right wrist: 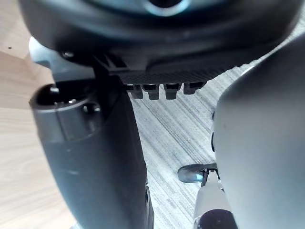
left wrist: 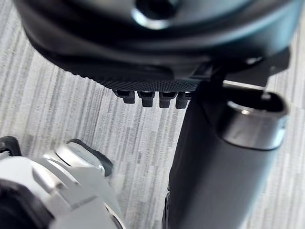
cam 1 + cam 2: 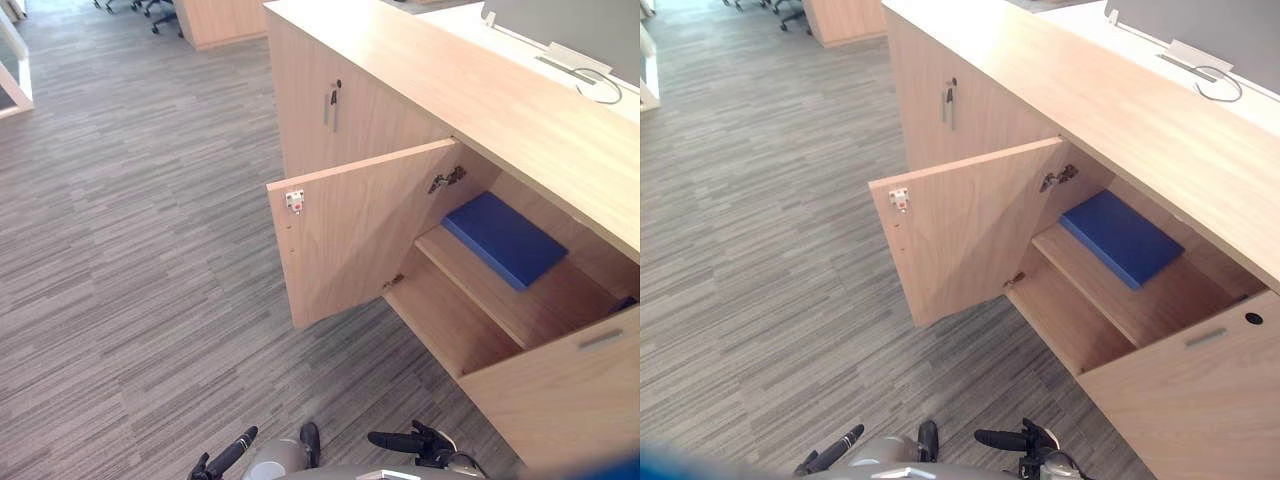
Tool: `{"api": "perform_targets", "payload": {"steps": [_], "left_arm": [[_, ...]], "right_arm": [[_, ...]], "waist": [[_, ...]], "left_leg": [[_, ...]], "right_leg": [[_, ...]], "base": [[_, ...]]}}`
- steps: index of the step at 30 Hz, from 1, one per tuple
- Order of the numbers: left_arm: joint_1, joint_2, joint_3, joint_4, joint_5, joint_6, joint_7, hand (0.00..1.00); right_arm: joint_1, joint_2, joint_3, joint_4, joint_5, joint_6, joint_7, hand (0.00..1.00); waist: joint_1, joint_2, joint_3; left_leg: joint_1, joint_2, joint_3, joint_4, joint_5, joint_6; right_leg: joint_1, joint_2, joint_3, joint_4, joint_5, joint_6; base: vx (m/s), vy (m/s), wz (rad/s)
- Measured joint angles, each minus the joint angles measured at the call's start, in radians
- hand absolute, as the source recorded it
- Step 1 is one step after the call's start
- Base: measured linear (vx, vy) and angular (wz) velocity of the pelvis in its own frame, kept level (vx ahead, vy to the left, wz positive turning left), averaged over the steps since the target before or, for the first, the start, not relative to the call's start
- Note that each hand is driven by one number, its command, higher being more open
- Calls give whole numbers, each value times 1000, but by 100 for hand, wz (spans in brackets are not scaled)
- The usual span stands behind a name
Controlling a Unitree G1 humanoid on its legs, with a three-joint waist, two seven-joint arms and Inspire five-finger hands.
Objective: Walk over to the cabinet, pick up the folder, carry it to the office cabinet, place the folder inside the office cabinet, then close the office cabinet door
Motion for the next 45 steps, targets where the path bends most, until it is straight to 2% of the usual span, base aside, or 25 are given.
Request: {"api": "perform_targets", "payload": {"steps": [2,4,8,12,16,21,26,32,35,36,38,40,41,42,43,45], "left_arm": [[24,-23,-3,-102,21,0,1,100],[23,-46,-38,-241,111,8,-3,100],[-50,-18,-36,-375,280,18,-20,100],[-166,74,-26,-461,407,38,-24,100],[-300,186,-39,-468,473,43,-49,100],[-406,224,-50,-459,469,84,-63,100],[-446,268,-57,-412,474,127,-56,100],[-455,286,-95,-385,470,134,-34,100],[-453,297,-174,-386,464,134,-13,100],[-442,326,-222,-396,492,134,-9,100],[-416,402,-332,-434,540,133,-10,100],[-384,543,-521,-532,600,124,-24,100],[-381,584,-574,-565,617,122,-30,100],[-377,647,-664,-627,664,107,-50,100],[-376,670,-704,-664,685,102,-67,100],[-366,737,-843,-818,759,48,-135,100]], "right_arm": [[2,0,-1,-7,0,-1,0,100],[8,0,-37,-20,1,0,-4,100],[30,3,-45,-49,6,0,-9,100],[30,5,-42,-66,0,2,3,100],[29,6,-57,-67,-1,3,29,100],[30,14,-111,-64,1,20,43,100],[34,13,-134,-63,9,24,53,100],[40,12,-186,-52,81,35,58,100],[47,11,-235,-40,87,32,55,100],[47,9,-238,-38,87,31,55,100],[48,9,-251,-34,87,25,55,100],[51,3,-276,-21,87,11,55,100],[51,-6,-278,-14,86,8,55,100],[52,-16,-285,2,86,2,56,100],[55,-23,-287,7,86,0,56,100],[66,-49,-295,30,87,-7,55,100]], "waist": [[-1,1,-7],[-8,20,-10],[-28,15,-11],[-56,18,-10],[-64,23,-13],[-70,31,-18],[-72,38,-24],[-69,49,-30],[-58,53,-32],[-55,53,-32],[-52,57,-33],[-41,64,-34],[-37,66,-35],[-29,69,-36],[-25,72,-38],[-21,82,-44]], "left_leg": [[32,-10,-1,-78,40,-5],[87,-16,1,-208,105,-11],[127,-8,28,-228,106,-18],[137,3,66,-228,97,-27],[155,29,102,-228,90,-38],[167,52,121,-227,92,-51],[178,71,129,-227,103,-68],[178,88,131,-227,117,-89],[175,90,128,-227,126,-101],[174,90,125,-227,129,-101],[168,90,122,-228,130,-99],[150,86,119,-228,130,-99],[144,84,116,-228,130,-99],[137,78,105,-228,130,-97],[133,75,102,-228,128,-89],[104,58,96,-228,124,-70]], "right_leg": [[0,-3,-1,-15,3,5],[1,6,3,-37,12,16],[32,15,33,-59,15,11],[34,23,68,-71,19,5],[36,44,91,-72,39,-11],[37,64,94,-70,56,-32],[36,80,96,-63,65,-44],[32,92,97,-58,71,-47],[31,93,95,-55,71,-47],[31,93,94,-54,71,-47],[28,93,92,-54,71,-47],[15,91,89,-55,71,-44],[12,90,88,-56,71,-42],[11,85,87,-60,72,-35],[10,83,87,-63,73,-32],[-7,71,89,-76,74,-26]], "base": [[43,-48,3],[21,-63,-9],[17,-42,-24],[27,-14,-30],[24,-28,-27],[-5,-48,-14],[-34,-56,-7],[-59,-39,-2],[-79,-4,7],[-96,9,9],[-103,18,11],[-114,49,17],[-123,72,21],[-106,65,20],[-134,98,30],[-148,130,24]]}}
